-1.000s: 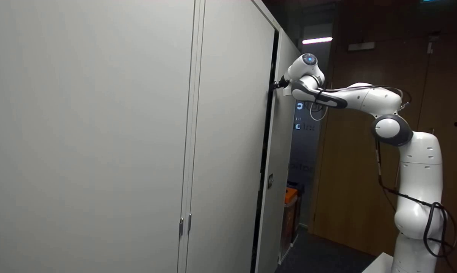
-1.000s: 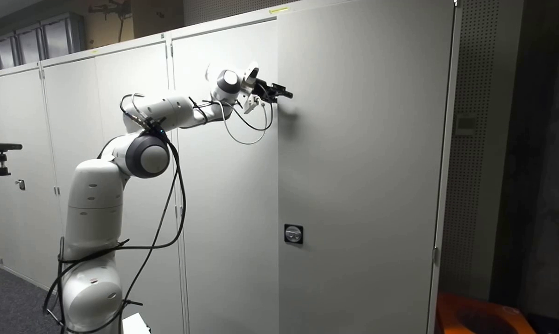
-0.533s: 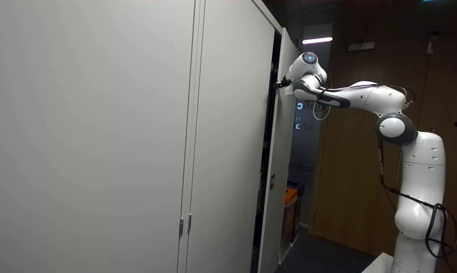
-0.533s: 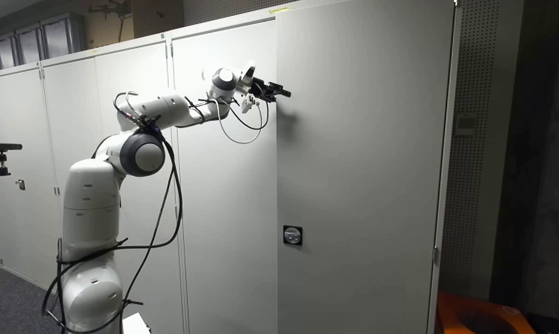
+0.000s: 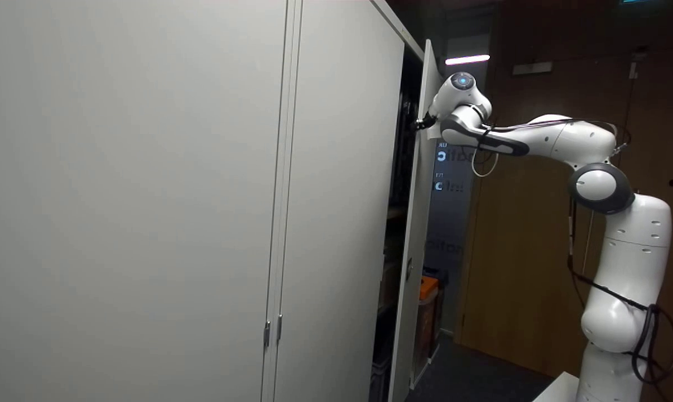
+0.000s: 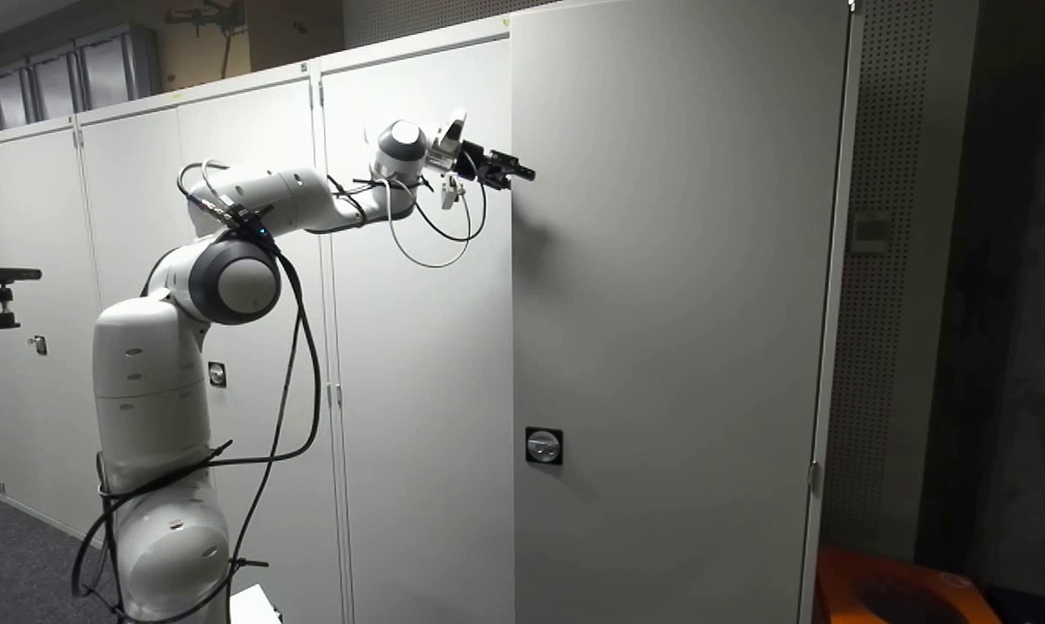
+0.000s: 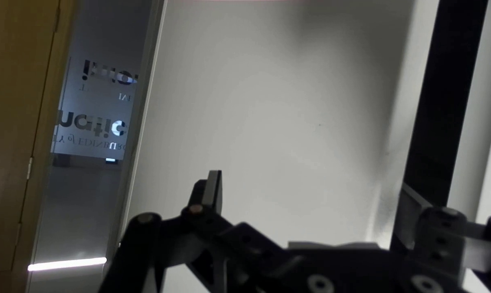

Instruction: Open the right door

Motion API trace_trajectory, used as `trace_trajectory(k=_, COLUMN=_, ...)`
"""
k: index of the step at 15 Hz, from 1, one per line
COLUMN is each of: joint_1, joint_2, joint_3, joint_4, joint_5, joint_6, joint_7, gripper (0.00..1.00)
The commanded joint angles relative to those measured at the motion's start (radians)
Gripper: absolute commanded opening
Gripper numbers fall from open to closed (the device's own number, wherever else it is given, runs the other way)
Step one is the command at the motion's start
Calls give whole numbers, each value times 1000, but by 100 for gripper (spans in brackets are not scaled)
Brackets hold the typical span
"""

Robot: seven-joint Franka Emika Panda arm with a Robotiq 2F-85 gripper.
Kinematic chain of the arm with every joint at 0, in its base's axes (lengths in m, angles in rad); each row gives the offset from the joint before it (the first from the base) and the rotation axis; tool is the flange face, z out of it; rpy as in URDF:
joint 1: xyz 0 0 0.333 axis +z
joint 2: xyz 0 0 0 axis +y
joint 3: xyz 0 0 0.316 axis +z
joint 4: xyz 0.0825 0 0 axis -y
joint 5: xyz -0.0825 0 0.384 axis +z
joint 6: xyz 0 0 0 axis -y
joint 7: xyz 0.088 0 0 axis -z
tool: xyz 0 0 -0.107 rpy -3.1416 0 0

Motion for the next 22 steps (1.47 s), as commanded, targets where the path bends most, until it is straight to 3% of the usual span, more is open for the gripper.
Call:
trace_trajectory(k=1, joint_1=-15, joint_2=-114, joint_3=-15, joint_4=-125, joint_5=-16, joint_6=-65, joint_7=52, gripper=100)
trace_trajectory(k=12, joint_1=-15, joint_2=-313, joint_3=-31, joint_4=-324, joint_5=-8, joint_6=-191, joint_7=136, gripper=100)
trace_trajectory(k=22, joint_1=-19, joint_2=-457, joint_3=-90, joint_4=-459, joint_5=30, joint_6=-287, joint_7=134, gripper=100)
